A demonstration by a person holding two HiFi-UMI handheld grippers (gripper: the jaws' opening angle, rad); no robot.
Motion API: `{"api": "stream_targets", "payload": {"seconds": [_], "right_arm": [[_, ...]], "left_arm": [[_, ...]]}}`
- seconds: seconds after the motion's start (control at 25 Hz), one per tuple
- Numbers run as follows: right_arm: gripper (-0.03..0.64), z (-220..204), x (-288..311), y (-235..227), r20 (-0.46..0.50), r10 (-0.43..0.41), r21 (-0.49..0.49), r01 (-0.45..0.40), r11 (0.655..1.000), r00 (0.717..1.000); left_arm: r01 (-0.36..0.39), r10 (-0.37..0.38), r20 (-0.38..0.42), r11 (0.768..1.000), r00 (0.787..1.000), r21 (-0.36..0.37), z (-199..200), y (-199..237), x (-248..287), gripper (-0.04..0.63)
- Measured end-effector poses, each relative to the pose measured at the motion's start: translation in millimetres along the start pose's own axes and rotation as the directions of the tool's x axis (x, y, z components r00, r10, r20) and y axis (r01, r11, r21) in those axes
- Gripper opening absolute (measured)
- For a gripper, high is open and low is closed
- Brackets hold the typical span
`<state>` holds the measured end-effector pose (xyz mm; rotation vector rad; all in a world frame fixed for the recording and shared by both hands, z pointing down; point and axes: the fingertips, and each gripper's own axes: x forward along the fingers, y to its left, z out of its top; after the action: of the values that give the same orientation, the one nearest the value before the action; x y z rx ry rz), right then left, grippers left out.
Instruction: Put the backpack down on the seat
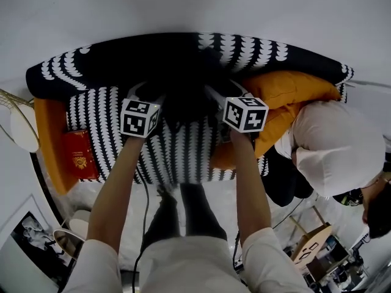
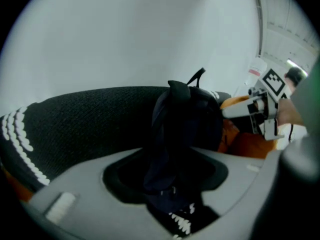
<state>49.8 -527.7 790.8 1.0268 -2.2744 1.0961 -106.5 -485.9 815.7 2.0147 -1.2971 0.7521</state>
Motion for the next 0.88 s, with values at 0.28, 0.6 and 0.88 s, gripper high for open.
{"api": "stream_targets", "payload": {"seconds": [0.28, 0.6, 0.88], "right_arm": [[0.318, -6.6, -37.0, 30.2, 0.017, 0.002, 0.008, -0.002, 1.000, 1.000], [0.318, -17.0, -91.3, 58.9, 0.066, -0.094, -0.032, 0.097, 0.995, 0.993], [0.307, -25.4, -152.5, 95.9, 0.130, -0.119, -0.023, 0.123, 0.992, 0.984]], "left_arm": [[-0.007, 0.008, 0.028, 0.998, 1.000, -0.056, -12.9, -12.4, -50.3, 0.219], [-0.051, 0.064, 0.081, 0.987, 0.995, -0.155, -34.9, -11.2, -121.8, 0.201], [-0.039, 0.086, 0.161, 0.960, 0.983, -0.278, -51.2, -29.5, -189.7, 0.192]]}}
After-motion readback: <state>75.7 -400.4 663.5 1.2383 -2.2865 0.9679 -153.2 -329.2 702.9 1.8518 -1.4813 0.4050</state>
